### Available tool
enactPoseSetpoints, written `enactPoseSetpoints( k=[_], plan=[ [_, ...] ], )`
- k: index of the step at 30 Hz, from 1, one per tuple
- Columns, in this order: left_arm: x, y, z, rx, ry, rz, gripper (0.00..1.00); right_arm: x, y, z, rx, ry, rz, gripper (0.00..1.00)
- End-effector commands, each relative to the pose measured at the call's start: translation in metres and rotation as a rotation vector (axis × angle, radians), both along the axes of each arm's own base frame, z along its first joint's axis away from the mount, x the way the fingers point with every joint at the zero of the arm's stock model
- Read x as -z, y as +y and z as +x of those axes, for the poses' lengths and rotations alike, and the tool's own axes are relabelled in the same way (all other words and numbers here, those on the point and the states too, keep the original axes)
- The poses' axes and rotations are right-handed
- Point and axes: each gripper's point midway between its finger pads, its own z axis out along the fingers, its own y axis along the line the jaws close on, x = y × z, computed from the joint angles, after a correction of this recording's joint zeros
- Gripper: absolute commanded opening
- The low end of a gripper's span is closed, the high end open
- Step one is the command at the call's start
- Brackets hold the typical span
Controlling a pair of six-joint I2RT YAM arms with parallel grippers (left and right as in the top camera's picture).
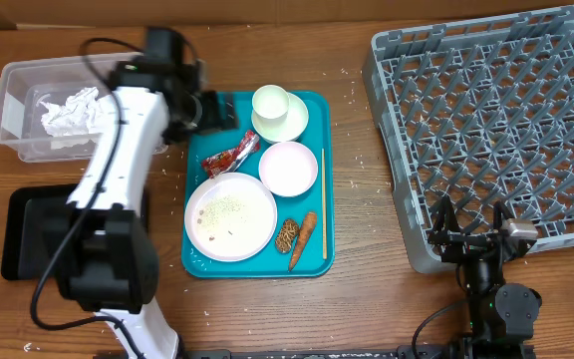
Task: Sort waste into correct bins and load items into the dishwasher
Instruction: 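Move left gripper back to tray and grasp red cake wrapper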
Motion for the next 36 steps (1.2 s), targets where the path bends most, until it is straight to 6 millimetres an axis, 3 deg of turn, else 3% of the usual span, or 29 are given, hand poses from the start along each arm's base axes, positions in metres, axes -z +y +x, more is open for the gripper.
enactPoseSetpoints(
  k=[1, 6, 13, 17, 36],
  plan=[
    [0.030, -0.001, -0.004, 0.115, 0.023, 0.149, 1.00, 0.003, -0.002, 0.000, 0.006, 0.002, -0.007, 1.00],
    [0.056, -0.014, -0.011, 0.257, 0.070, 0.185, 0.91, 0.003, -0.002, 0.000, 0.006, 0.002, -0.007, 1.00],
    [0.083, 0.004, -0.011, 0.245, 0.127, 0.294, 0.81, 0.003, -0.002, 0.000, 0.006, 0.002, -0.007, 1.00],
    [0.094, 0.002, -0.013, 0.294, 0.148, 0.306, 0.77, 0.003, -0.002, 0.000, 0.006, 0.002, -0.007, 1.00],
    [0.103, -0.005, 0.001, 0.344, 0.092, 0.313, 0.65, 0.003, -0.002, 0.000, 0.006, 0.002, -0.007, 1.00]
  ],
)
